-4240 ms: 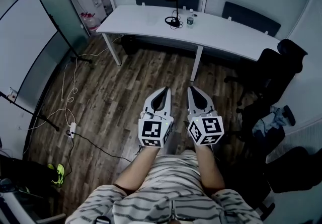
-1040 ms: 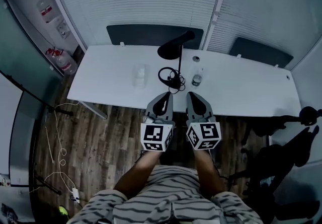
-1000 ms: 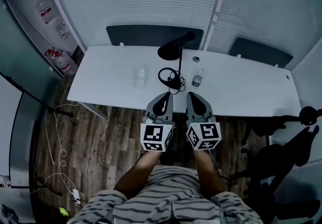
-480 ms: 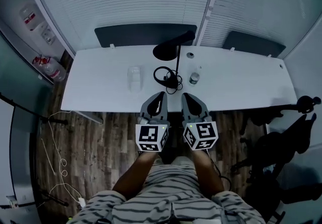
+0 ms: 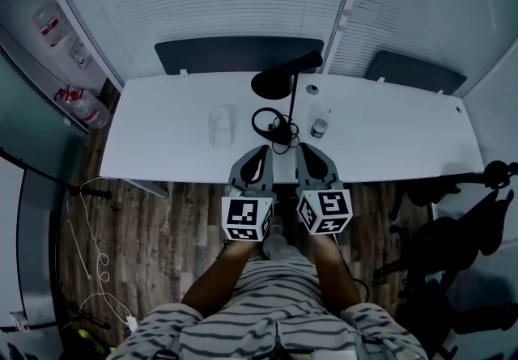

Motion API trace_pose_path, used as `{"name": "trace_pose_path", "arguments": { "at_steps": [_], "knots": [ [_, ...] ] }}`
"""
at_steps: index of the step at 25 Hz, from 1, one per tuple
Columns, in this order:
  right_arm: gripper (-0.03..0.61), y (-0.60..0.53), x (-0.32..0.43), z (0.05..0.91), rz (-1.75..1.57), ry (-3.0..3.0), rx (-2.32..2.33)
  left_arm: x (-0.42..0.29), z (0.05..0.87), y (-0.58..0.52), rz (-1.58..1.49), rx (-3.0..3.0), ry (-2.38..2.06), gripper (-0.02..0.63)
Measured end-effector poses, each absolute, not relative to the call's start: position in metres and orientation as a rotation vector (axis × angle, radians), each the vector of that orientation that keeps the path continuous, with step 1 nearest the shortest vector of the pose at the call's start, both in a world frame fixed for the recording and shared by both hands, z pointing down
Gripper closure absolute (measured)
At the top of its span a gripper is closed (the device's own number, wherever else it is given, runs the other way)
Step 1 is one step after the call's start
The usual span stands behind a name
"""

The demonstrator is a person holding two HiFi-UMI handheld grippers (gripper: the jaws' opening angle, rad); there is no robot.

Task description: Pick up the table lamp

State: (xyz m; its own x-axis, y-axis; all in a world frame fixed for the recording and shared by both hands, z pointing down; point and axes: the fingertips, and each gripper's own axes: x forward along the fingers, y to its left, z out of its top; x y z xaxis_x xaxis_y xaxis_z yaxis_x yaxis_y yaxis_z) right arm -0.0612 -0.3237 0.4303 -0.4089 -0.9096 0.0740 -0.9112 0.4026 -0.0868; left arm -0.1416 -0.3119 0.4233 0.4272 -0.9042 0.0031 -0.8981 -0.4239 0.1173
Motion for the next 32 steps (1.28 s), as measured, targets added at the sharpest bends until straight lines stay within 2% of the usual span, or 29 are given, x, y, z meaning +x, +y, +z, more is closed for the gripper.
{"name": "trace_pose_path", "arguments": {
  "at_steps": [11, 22, 23, 25, 27, 32],
  "knots": [
    [0.569, -0.387, -0.048, 0.444, 0.153, -2.616, 1.684, -0.132, 0.425, -0.366, -0.095, 2.547, -1.660, 0.611],
    [0.566, -0.466, -0.039, 0.529, 0.243, -2.546, 1.614, -0.121, 0.431, -0.397, -0.045, 2.545, -1.691, 0.611],
    [0.557, -0.471, -0.038, 0.535, 0.236, -2.544, 1.611, -0.122, 0.432, -0.399, -0.039, 2.543, -1.695, 0.611],
    [0.495, -0.481, -0.039, 0.544, 0.235, -2.563, 1.597, -0.124, 0.434, -0.402, -0.031, 2.539, -1.707, 0.609],
    [0.471, -0.491, -0.040, 0.553, 0.221, -2.584, 1.583, -0.124, 0.436, -0.407, -0.022, 2.538, -1.714, 0.610],
    [0.457, -0.513, -0.039, 0.578, 0.198, -2.600, 1.582, -0.122, 0.439, -0.415, -0.004, 2.537, -1.737, 0.611]
  ]
}}
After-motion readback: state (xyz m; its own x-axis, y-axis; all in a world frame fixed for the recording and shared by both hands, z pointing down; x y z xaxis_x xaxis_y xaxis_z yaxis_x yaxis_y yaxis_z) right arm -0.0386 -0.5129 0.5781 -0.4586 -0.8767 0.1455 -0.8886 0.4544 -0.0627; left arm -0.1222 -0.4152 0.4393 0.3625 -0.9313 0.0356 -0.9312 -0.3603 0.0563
